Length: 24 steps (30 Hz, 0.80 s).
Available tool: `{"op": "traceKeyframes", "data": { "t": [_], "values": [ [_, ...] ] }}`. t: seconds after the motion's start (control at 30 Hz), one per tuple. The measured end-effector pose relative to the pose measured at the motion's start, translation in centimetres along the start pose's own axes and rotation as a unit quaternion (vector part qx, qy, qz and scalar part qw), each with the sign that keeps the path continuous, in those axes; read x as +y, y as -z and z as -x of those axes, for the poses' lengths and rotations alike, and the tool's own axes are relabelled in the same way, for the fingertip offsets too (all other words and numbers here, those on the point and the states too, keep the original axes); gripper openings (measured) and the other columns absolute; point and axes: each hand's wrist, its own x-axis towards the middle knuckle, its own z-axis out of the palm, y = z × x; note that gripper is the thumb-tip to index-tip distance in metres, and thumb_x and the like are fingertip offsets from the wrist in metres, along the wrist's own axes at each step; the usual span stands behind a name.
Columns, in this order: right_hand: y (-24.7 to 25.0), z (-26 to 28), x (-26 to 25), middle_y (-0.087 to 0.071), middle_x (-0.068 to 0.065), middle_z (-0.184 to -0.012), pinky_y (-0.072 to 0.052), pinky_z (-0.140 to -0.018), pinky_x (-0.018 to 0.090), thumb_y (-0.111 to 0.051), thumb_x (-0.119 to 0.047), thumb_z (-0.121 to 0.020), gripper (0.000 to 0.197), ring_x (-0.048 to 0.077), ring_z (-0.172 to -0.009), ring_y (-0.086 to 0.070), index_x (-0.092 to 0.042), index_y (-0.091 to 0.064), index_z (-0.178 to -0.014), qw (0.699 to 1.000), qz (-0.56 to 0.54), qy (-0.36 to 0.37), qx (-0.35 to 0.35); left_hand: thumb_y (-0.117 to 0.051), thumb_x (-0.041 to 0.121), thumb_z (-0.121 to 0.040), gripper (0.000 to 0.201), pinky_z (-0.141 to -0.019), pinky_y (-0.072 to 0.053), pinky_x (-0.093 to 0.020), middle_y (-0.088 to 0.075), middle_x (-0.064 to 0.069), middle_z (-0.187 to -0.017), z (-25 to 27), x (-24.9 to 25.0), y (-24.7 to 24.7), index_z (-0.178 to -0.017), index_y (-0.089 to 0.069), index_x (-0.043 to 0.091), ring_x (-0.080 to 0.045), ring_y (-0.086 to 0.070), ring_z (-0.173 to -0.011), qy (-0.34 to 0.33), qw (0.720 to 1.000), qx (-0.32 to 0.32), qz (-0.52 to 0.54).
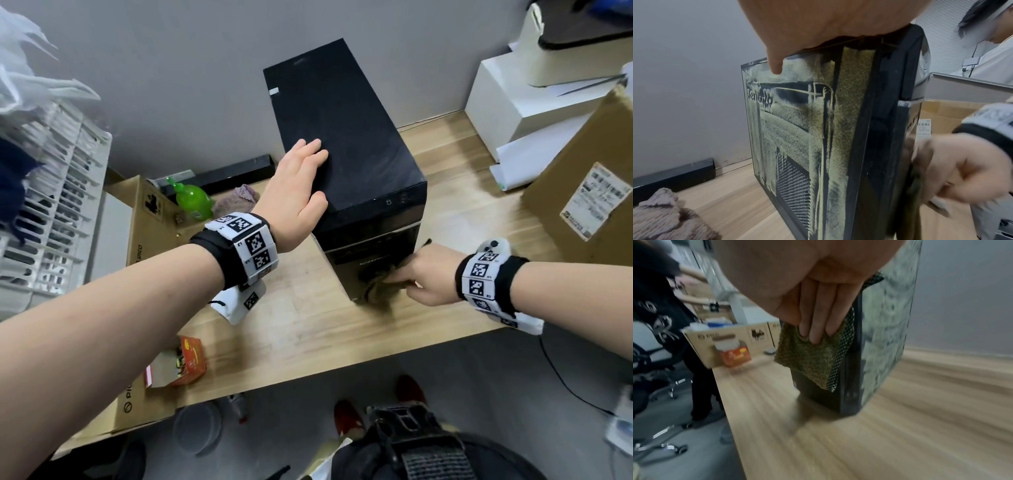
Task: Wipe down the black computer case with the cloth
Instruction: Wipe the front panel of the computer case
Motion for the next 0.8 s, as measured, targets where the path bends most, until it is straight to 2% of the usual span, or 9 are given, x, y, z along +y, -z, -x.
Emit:
{"op": "traceKeyframes", "data": {
  "t": [0.13, 0.27, 0.33, 0.4, 0.47, 0.53, 0.63, 0.73, 0.8],
  "values": [
    [-4.7, -1.6, 0.6, -0.059, -0.002, -0.132, -0.049, -0.095, 0.03, -0.045, -0.021, -0.078, 0.068, 0.024, -0.118, -0.057, -0.044, -0.037, -0.141, 0.976, -0.016, -0.09, -0.196, -0.027, 0.03, -0.081, 0.074, -0.124, -0.008, -0.035, -0.021, -0.01, -0.162, 0.0, -0.1, -0.2, -0.15, -0.032, 0.005, -0.024, -0.006, -0.153, 0.001, 1.0, -0.003, 0.006],
    [-7.5, -2.7, 0.9, -0.056, -0.004, -0.134, -0.05, -0.097, 0.036, -0.044, -0.024, -0.075, 0.072, 0.024, -0.118, -0.057, -0.05, -0.031, -0.14, 0.966, -0.03, -0.11, -0.233, -0.027, 0.03, -0.081, 0.074, -0.123, -0.008, -0.034, -0.021, -0.009, -0.162, 0.0, 0.0, -0.2, -0.15, -0.032, 0.005, -0.023, -0.006, -0.153, 0.003, 1.0, 0.002, 0.008],
    [-7.5, -2.9, 0.2, -0.058, -0.008, -0.13, -0.051, -0.094, 0.036, -0.046, -0.025, -0.077, 0.064, 0.023, -0.115, -0.059, -0.051, -0.034, -0.135, 0.976, -0.038, -0.087, -0.198, -0.027, 0.03, -0.081, 0.074, -0.124, -0.008, -0.035, -0.021, -0.01, -0.162, -0.2, 0.1, -0.2, -0.15, -0.032, 0.005, -0.024, -0.006, -0.153, 0.0, 1.0, 0.002, 0.006],
    [-6.1, -2.9, -1.0, -0.058, -0.017, -0.128, -0.05, -0.096, 0.033, -0.046, -0.028, -0.084, 0.05, 0.017, -0.116, -0.058, -0.048, -0.041, -0.13, 0.988, -0.068, -0.046, -0.128, -0.028, 0.029, -0.081, 0.073, -0.124, -0.008, -0.036, -0.021, -0.01, -0.162, -0.3, 0.2, 0.0, -0.15, -0.032, 0.005, -0.024, -0.006, -0.153, 0.0, 1.0, 0.0, 0.004],
    [-3.5, -2.5, -1.6, -0.061, -0.016, -0.126, -0.05, -0.095, 0.031, -0.044, -0.034, -0.088, 0.042, 0.016, -0.113, -0.059, -0.044, -0.048, -0.129, 0.997, -0.066, -0.012, -0.047, -0.03, 0.026, -0.083, 0.071, -0.123, -0.007, -0.035, -0.02, -0.011, -0.162, -0.2, 0.3, 0.2, -0.15, -0.032, 0.004, -0.024, -0.006, -0.153, 0.004, 1.0, -0.003, 0.0],
    [-0.6, -1.4, -1.4, -0.067, -0.009, -0.117, -0.052, -0.087, 0.031, -0.043, -0.036, -0.084, 0.046, 0.021, -0.104, -0.063, -0.041, -0.051, -0.129, 1.0, -0.017, 0.017, -0.002, -0.032, 0.024, -0.084, 0.069, -0.123, -0.007, -0.035, -0.02, -0.011, -0.162, -0.1, 0.4, 0.4, -0.15, -0.031, 0.004, -0.025, -0.006, -0.153, 0.003, 1.0, -0.009, -0.004],
    [4.3, 1.2, -0.6, -0.072, -0.008, -0.101, -0.054, -0.074, 0.027, -0.048, -0.033, -0.08, 0.046, 0.02, -0.089, -0.068, -0.039, -0.058, -0.124, 0.998, 0.041, 0.033, 0.032, -0.032, 0.024, -0.085, 0.07, -0.124, -0.009, -0.039, -0.02, -0.012, -0.162, -0.2, 0.4, 0.7, -0.151, -0.03, 0.003, -0.027, -0.006, -0.153, 0.003, 1.0, -0.022, -0.016],
    [8.7, 2.6, -0.9, -0.073, -0.008, -0.075, -0.053, -0.057, 0.023, -0.059, -0.029, -0.073, 0.033, 0.017, -0.067, -0.068, -0.032, -0.072, -0.103, 0.99, 0.077, 0.044, 0.108, -0.031, 0.026, -0.084, 0.071, -0.124, -0.011, -0.043, -0.02, -0.013, -0.162, -0.3, 0.6, 1.1, -0.151, -0.029, 0.002, -0.028, -0.006, -0.153, 0.006, 0.999, -0.038, -0.039],
    [10.1, 2.8, -1.1, -0.071, -0.008, -0.071, -0.053, -0.055, 0.025, -0.056, -0.03, -0.074, 0.027, 0.016, -0.066, -0.067, -0.029, -0.072, -0.095, 0.987, 0.088, 0.053, 0.12, -0.031, 0.027, -0.084, 0.072, -0.124, -0.011, -0.043, -0.019, -0.013, -0.163, -0.5, 0.7, 1.3, -0.152, -0.029, 0.003, -0.028, -0.006, -0.153, 0.014, 0.997, -0.049, -0.052]
  ]
}}
